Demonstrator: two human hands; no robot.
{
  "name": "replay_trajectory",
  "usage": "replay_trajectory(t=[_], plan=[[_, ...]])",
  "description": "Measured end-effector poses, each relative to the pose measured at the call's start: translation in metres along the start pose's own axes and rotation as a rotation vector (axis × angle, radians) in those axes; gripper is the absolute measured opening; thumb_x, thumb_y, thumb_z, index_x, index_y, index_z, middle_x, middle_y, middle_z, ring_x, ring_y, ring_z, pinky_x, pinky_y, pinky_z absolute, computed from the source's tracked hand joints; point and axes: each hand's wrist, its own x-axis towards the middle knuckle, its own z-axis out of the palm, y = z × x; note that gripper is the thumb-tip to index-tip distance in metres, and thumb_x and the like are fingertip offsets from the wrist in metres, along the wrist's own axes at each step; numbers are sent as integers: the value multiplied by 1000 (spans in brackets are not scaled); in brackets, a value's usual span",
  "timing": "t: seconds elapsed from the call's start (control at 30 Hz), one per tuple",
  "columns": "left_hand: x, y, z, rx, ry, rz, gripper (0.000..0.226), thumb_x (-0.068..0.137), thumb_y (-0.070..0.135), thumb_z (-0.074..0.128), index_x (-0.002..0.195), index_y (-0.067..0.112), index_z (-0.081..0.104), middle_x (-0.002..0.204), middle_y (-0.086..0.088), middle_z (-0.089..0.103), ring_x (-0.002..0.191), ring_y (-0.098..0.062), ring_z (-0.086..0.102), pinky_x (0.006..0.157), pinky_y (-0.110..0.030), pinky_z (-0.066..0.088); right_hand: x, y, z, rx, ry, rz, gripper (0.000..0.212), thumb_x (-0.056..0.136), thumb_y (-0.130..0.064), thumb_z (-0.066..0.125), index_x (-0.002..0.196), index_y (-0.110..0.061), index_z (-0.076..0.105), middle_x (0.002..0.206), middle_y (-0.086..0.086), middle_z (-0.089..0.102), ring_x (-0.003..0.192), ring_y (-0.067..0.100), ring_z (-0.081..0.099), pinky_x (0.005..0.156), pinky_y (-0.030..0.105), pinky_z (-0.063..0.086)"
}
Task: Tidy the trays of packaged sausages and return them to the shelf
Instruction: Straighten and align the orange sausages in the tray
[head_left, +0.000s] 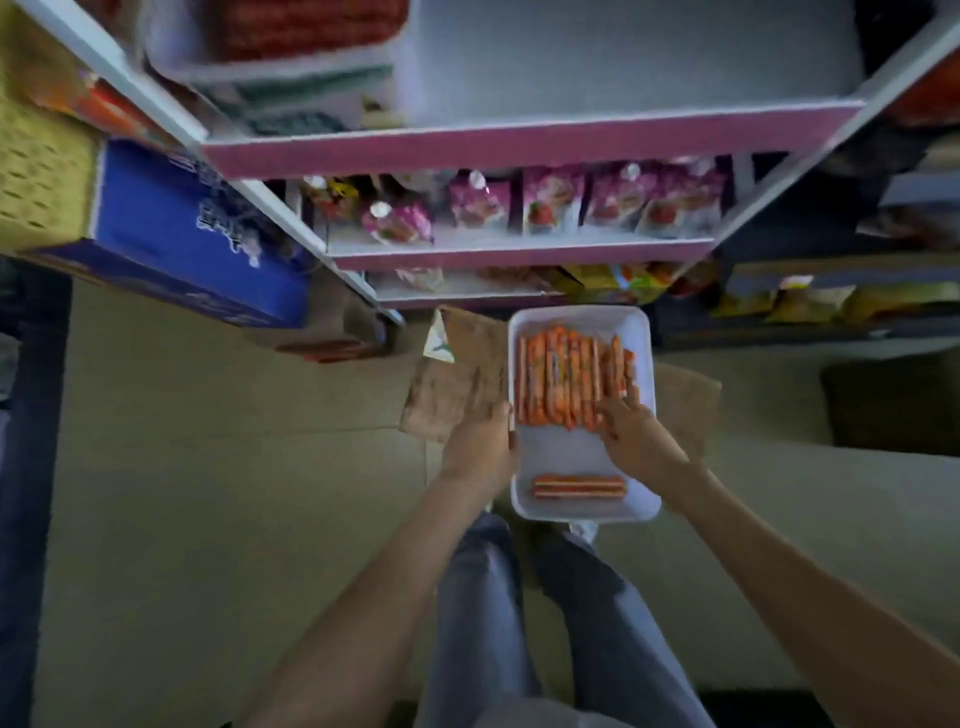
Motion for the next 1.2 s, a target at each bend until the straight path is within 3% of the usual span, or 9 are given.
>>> replay_trajectory(t=[0.17,0.33,0.5,0.67,0.8,0.87,0.93,1.13,1.2], plan=[[22,-12,86,77,-153,74,33,95,14,45,128,11,48,124,-13,53,109,-30,52,87,-36,42,10,73,77,-208,-296,69,46,91,-6,48,135,-9,35,136,13,44,121,33,46,96,39,40],[45,-21,137,316,-113,149,33,95,14,40,127,16,49,127,-4,54,119,-25,45,94,-35,26,33,99,128,-475,-216,22,42,95,-15,40,136,-11,33,140,11,38,128,30,36,103,40,31],[53,-5,143,380,-45,128,42,94,11,41,135,20,44,135,-3,50,127,-25,36,100,-40,22,43,95,122,-571,-190,-43,34,97,-17,39,129,-17,51,134,8,42,127,31,37,103,38,33],[41,24,107,316,-126,287,51,100,19,39,149,24,24,150,-3,31,140,-20,22,109,-39,6,12,60,64,-86,-40,-138,27,95,-10,52,121,-11,58,122,7,57,114,26,56,92,33,46],[3,68,23,204,-75,433,33,99,22,41,131,17,46,127,-8,53,119,-28,47,96,-36,30,-60,7,-43,393,85,-115,21,90,-10,62,111,-15,67,100,-1,63,91,12,57,78,3,40],[-4,86,-10,72,-103,447,27,98,16,43,124,19,50,119,-9,55,112,-28,51,85,-35,40,-79,-7,-84,545,122,-117,21,89,-6,63,96,-25,67,89,0,65,82,19,64,81,24,53],[-31,108,-60,-56,-99,457,17,100,20,41,113,22,52,107,-6,57,105,-25,54,74,-28,36,-115,-30,-130,754,206,-121,17,92,-3,58,92,-18,65,81,10,68,75,23,70,75,39,57],[-84,153,-168,-247,125,620,22,93,38,56,109,24,60,75,11,60,62,3,53,55,-19,36,-178,-85,-220,1143,450,-287,21,100,-13,45,90,-2,60,72,13,64,64,22,63,58,25,53],[-99,157,-195,-414,250,612,15,89,29,64,104,26,62,77,9,64,65,1,58,60,-15,42,-186,-90,-235,1355,512,-342,20,100,-14,44,88,-1,55,68,9,64,61,17,65,57,22,53]])
